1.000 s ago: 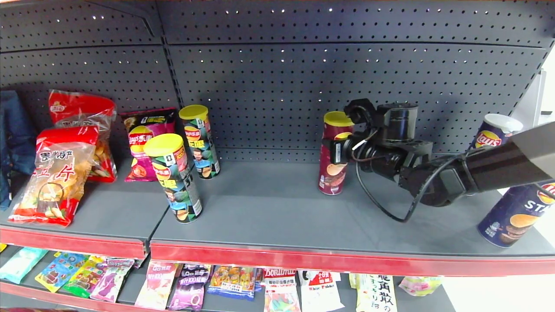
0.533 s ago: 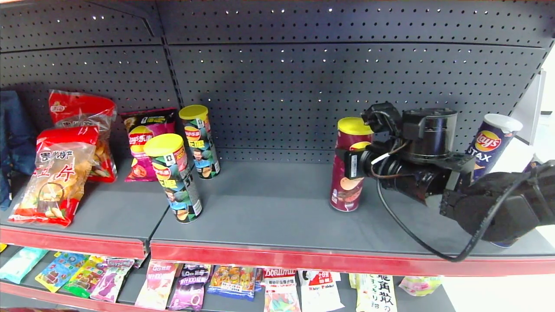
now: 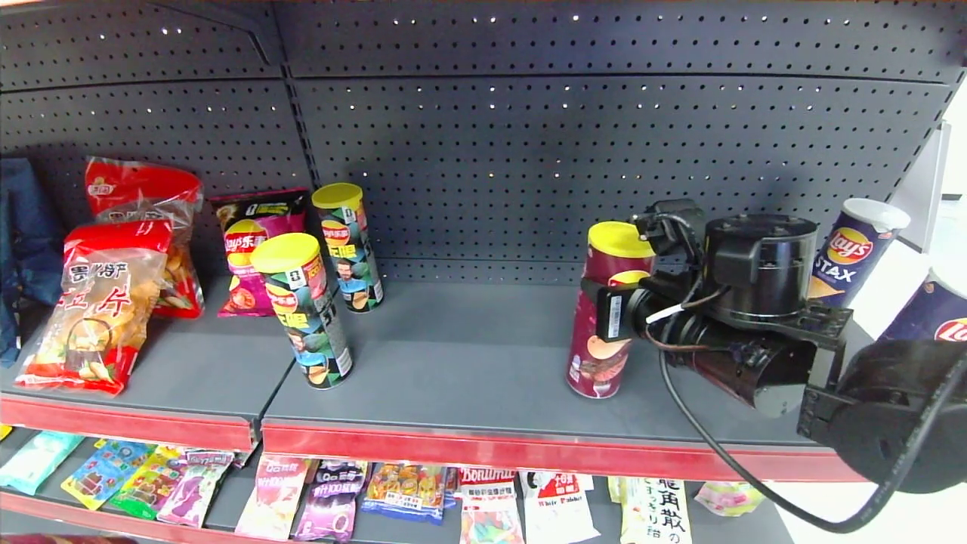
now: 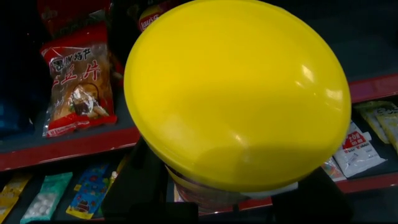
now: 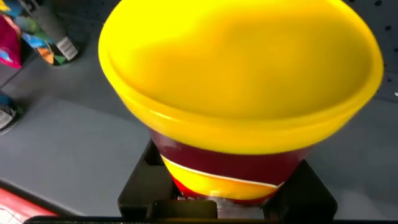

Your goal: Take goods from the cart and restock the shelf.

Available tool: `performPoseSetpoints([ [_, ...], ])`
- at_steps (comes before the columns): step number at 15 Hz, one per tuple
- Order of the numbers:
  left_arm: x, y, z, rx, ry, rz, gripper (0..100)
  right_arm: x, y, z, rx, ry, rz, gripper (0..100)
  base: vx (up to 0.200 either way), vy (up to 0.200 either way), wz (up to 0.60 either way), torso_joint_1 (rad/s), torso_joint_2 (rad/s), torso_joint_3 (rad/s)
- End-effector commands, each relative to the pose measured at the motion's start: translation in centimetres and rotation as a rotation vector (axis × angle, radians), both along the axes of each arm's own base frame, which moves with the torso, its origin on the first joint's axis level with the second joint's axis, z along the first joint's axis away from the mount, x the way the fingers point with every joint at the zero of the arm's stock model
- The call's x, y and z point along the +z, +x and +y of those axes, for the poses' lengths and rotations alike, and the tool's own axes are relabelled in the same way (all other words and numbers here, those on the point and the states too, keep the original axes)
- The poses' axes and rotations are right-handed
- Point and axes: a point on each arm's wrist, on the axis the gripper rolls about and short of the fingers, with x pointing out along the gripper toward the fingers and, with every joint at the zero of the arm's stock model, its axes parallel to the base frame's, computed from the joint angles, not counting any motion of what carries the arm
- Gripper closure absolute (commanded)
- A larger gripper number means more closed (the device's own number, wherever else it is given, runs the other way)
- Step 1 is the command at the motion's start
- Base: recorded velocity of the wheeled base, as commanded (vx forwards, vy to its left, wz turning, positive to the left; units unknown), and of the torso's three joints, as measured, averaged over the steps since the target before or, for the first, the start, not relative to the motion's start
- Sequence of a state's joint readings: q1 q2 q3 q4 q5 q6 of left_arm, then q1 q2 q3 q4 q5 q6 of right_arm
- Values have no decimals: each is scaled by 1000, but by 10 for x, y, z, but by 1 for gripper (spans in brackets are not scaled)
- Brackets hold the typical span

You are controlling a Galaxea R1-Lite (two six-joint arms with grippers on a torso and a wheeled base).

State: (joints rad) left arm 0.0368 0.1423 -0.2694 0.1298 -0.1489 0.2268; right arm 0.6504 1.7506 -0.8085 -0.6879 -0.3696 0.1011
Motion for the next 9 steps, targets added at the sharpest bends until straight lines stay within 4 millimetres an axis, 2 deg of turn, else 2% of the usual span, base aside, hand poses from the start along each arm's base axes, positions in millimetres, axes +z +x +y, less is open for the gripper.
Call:
performPoseSetpoints([
  [1,1,0,0,2,0,0,100,-1,-6,-3,3,-2,1,100,0,0,0,0,0,0],
  [9,1,0,0,0,0,-1,100,-16,-28,4,-14,-24,20,100,0,0,0,0,0,0],
])
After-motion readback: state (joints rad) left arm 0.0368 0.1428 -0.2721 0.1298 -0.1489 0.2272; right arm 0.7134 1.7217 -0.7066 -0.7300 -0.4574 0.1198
